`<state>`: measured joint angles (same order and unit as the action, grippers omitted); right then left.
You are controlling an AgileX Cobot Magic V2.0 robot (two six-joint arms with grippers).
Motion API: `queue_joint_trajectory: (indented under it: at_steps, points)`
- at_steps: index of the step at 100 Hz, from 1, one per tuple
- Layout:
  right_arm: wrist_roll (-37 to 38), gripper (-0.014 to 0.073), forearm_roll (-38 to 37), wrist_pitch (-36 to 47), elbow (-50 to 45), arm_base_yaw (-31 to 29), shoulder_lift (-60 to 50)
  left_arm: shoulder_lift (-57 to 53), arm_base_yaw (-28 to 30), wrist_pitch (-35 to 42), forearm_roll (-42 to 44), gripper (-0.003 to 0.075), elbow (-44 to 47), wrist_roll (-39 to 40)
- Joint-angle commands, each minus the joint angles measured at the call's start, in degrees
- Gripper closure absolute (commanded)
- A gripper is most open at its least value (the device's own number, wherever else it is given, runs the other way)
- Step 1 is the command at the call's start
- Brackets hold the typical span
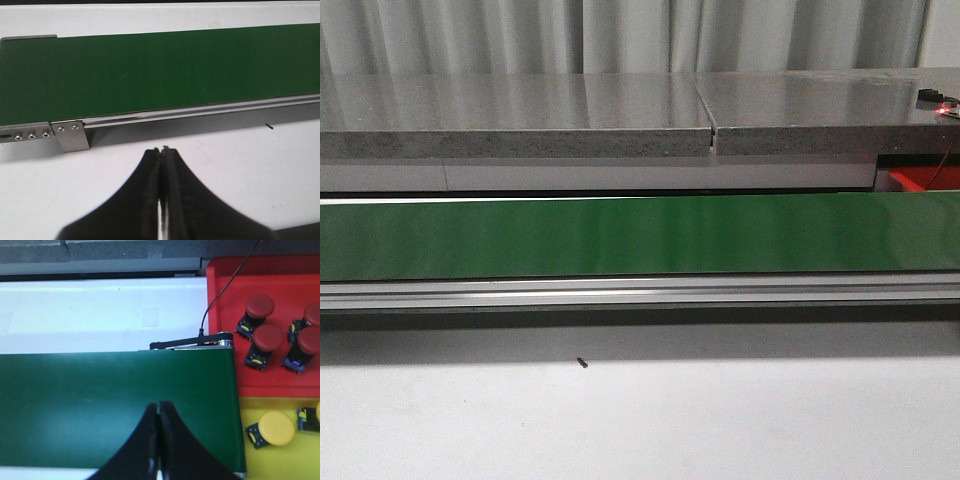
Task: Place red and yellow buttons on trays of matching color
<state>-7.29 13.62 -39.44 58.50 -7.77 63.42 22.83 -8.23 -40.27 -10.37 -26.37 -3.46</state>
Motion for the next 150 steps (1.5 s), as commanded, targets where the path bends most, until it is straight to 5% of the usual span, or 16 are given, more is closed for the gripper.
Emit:
queue_joint_trajectory:
  at_steps: [1,33,52,90,150]
  points:
    - [-0.7,0.0685,0.2,2.1,-1.2,0.0,-4.8,0.3,-0.5,3.6,-0.6,0.0741,-1.7,0.6]
    - [0.3,0.0685,0.9,0.4,-8.2,0.0,-15.0,0.3,-0.5,3.6,-0.6,0.0741,-1.7,0.6]
    - [8.9,0.0685,-7.3,1.4,-13.5,0.0,-21.7,0.3,-0.5,3.6,-0.6,0.0741,-1.7,0.6]
    - [9.3,0.0685,-12.7,4.4,-22.9,0.0,-31.5,0.3,-0.5,3.6,-0.6,0.0741,-1.7,0.6]
    - [9.3,0.0685,-12.7,3.1,-24.3,0.0,-32.8,0.3,-0.5,3.6,-0.6,0.0741,-1.7,0.6]
